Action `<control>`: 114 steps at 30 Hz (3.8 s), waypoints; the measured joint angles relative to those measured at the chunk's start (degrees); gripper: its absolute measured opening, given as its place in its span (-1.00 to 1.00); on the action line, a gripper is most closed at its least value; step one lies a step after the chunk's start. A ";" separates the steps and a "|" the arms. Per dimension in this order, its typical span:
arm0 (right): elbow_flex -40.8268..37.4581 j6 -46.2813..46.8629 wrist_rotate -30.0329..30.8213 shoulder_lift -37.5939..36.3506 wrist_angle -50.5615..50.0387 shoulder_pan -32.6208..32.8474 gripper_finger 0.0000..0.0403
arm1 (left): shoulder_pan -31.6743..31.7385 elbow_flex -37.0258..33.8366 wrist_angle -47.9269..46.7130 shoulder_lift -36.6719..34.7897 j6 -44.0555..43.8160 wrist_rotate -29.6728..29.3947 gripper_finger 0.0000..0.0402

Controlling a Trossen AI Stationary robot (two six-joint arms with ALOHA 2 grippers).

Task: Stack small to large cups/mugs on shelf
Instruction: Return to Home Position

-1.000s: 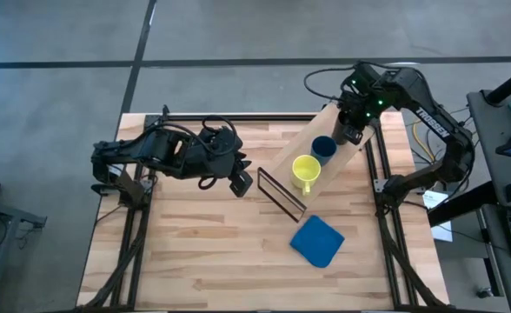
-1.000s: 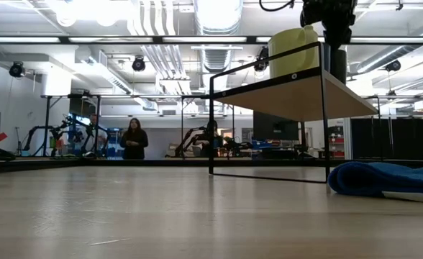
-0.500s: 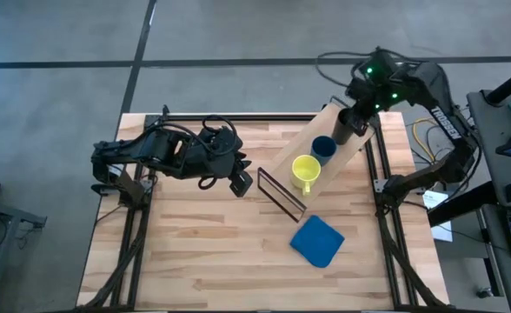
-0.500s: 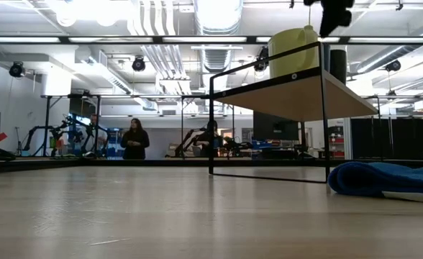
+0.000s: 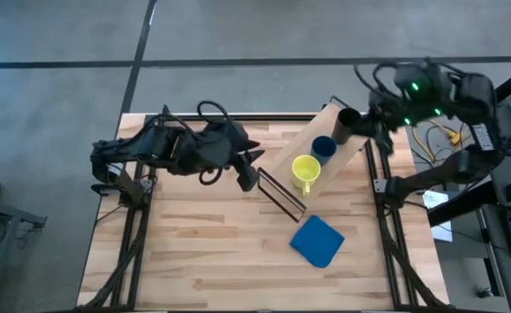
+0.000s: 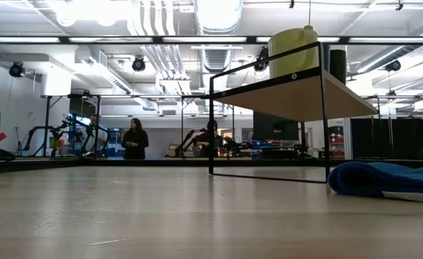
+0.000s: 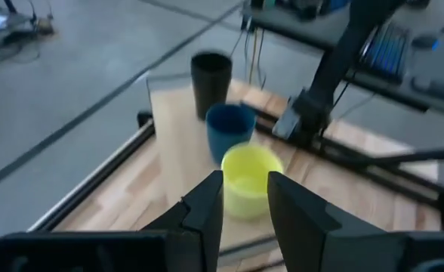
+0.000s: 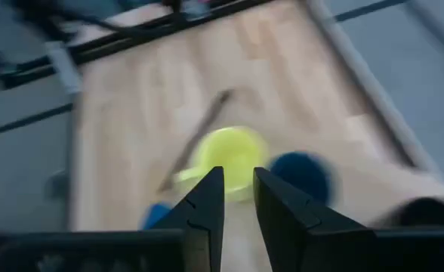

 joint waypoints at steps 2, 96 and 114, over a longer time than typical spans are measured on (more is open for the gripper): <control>-1.18 4.81 -0.04 -1.89 -0.09 6.34 -0.67 | 0.45 0.04 2.39 -0.35 0.71 0.11 -0.55; -14.88 -10.20 24.31 -5.53 51.43 22.41 -0.69 | -8.28 -4.23 16.04 -21.48 42.66 12.99 -0.55; -21.67 -4.23 23.92 -6.53 47.44 22.41 -0.69 | -8.35 -40.03 33.93 -36.91 38.21 13.26 -0.63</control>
